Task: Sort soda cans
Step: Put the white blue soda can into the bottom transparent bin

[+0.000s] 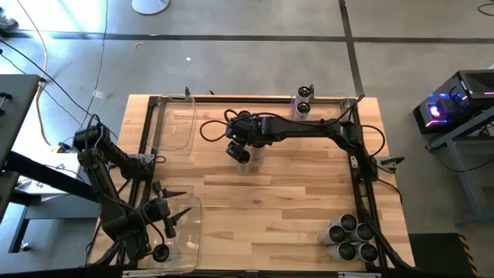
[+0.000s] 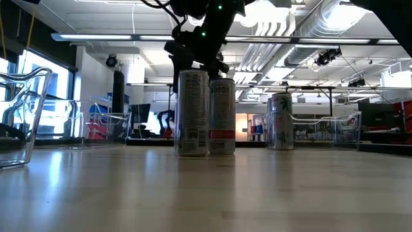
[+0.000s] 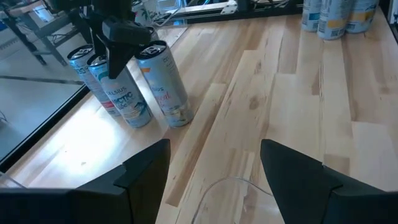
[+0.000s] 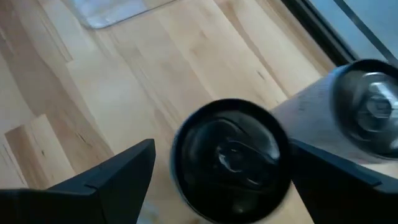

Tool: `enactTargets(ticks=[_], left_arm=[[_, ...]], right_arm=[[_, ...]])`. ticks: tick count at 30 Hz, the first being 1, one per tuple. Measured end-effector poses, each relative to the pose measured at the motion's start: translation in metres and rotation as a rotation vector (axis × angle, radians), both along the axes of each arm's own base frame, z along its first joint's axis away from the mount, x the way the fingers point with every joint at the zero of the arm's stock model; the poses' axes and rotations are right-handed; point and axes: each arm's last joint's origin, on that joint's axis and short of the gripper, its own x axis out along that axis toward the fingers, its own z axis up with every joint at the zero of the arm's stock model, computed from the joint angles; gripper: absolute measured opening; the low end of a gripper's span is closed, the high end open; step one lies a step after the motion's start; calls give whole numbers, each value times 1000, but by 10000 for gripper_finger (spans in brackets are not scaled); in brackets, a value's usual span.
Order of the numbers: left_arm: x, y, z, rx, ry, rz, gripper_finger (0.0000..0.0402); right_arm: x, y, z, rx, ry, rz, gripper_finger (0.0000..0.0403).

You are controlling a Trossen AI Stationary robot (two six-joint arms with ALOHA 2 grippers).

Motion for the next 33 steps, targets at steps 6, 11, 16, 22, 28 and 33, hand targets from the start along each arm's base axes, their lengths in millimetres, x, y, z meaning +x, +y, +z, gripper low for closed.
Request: enactTargets(ticks=[6,11,16,22,28,33], left_arm=[[0,0,0,0,0,0,243],[0,0,0,-1,-1,0,243],[0,-1,2,-19,3,7,243],[4,-9,26,-72,-3,-7,243],[6,-15,68,-117,-27,-22,243],[1,-12,100,-99,-60,-37,243]], right_arm=[[0,2,-5,-2,11,36,283],[4,5,-4,-34,-7,88,239],[8,27,11,-75,-39,164,239],[14,80,64,-128,-179,332,239],[6,145,112,-87,-333,636,239],[1,189,121,6,-452,958,239]])
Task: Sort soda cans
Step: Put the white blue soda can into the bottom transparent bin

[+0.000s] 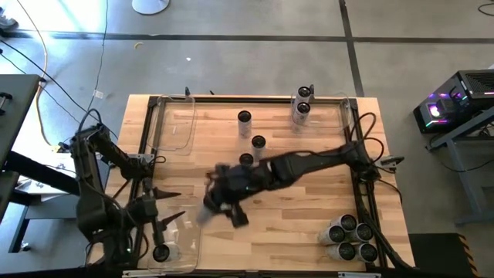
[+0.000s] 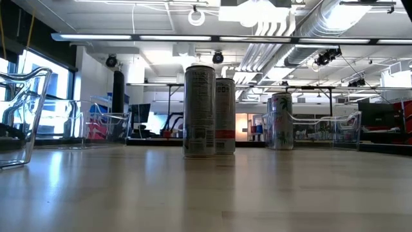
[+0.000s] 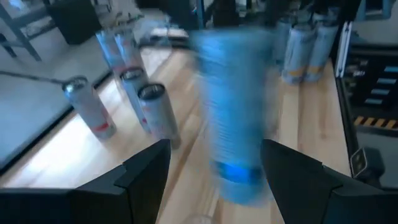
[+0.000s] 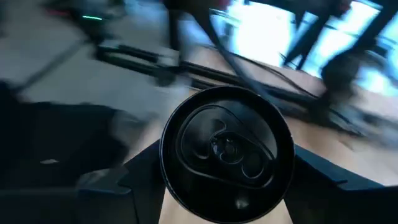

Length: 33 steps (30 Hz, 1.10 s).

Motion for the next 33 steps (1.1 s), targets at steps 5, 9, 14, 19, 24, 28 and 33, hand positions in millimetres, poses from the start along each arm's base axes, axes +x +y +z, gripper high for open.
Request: enactTargets(ticks=[5,9,14,19,24,28,33], left_arm=[[-4,7,19,-8,-16,16,243],[-5,9,22,-32,-24,26,243],[-2,11,22,-46,-26,47,243],[4,15,21,-40,-20,74,243],[8,17,20,-50,14,90,243],[7,16,19,-52,38,81,243],[6,13,18,-17,41,64,243]], right_arm=[[18,21,-12,83,-115,195,239],[35,26,-36,100,-130,254,239],[43,27,-49,96,-139,289,239],[54,30,-69,99,-145,307,239],[54,29,-76,-20,-116,169,239],[34,26,-50,-103,-70,107,239],[-1,35,-23,-200,8,32,239]])
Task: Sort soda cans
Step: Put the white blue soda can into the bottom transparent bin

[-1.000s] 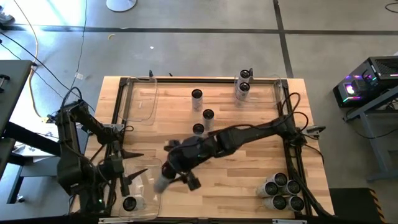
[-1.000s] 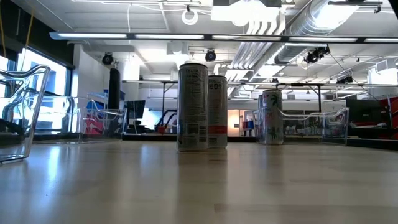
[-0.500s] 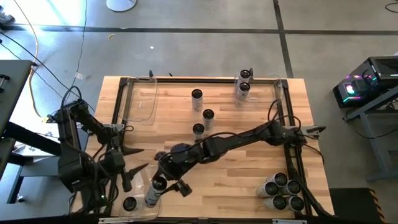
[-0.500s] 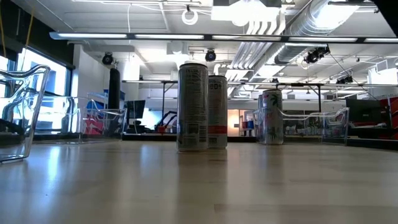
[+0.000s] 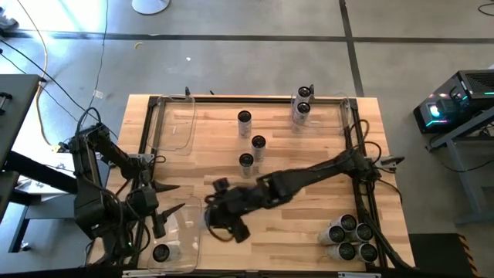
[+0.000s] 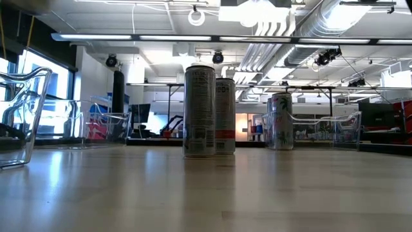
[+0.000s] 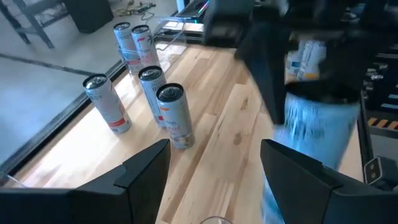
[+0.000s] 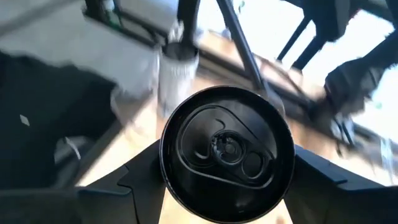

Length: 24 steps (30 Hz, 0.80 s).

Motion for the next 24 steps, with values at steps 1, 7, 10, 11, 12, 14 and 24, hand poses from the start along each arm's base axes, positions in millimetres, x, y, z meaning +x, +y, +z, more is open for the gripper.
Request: enactTargets(ticks=[1,7,10,11,12,14,24], left_arm=[[1,-1,-1,9,-1,-1,243],[8,-15,-15,106,16,-14,243],[14,-22,-24,141,34,-9,243],[16,-24,-27,153,42,-5,243],[19,-25,-30,157,54,4,243],[27,-23,-35,154,89,33,242],[73,-6,-41,136,273,43,232]], right_arm=[[-6,2,1,-18,30,-20,239],[-25,2,-19,-92,144,-165,239],[-28,-2,-58,-83,227,-217,239],[-28,-6,-72,-74,243,-228,239],[-26,-9,-84,-47,243,-228,239],[-20,-18,-97,43,224,-205,239],[-15,-39,-116,132,188,-183,239]])
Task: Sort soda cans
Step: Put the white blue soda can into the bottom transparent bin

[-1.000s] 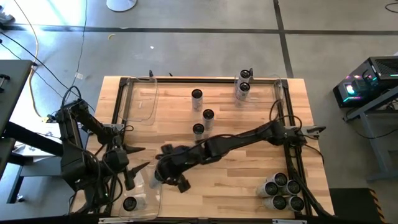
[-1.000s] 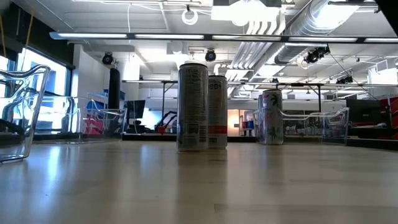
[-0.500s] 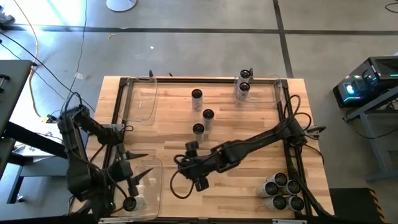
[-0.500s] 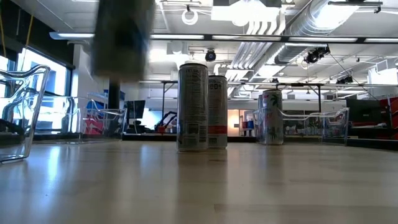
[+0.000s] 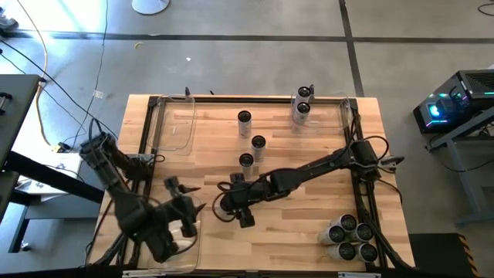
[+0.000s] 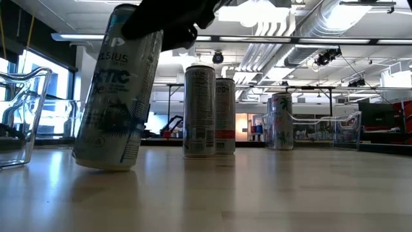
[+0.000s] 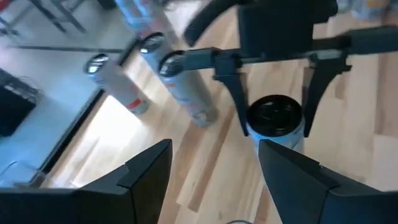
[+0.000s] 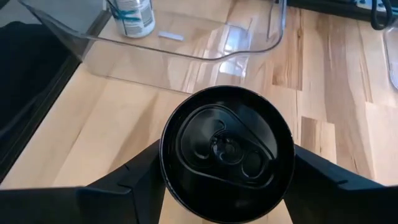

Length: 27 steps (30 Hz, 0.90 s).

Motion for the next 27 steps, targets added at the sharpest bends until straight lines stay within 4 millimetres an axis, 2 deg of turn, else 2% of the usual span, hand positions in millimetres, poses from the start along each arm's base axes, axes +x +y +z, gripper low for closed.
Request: enactTargets(ticks=[4,7,27], left_arm=[[17,-2,0,-34,29,-73,232],[21,-4,1,-26,23,-115,232],[15,-11,2,-23,19,-146,234]], right_arm=[[0,1,0,-15,-3,18,265],[-1,3,0,-24,-9,31,283],[2,10,4,34,-59,29,293]])
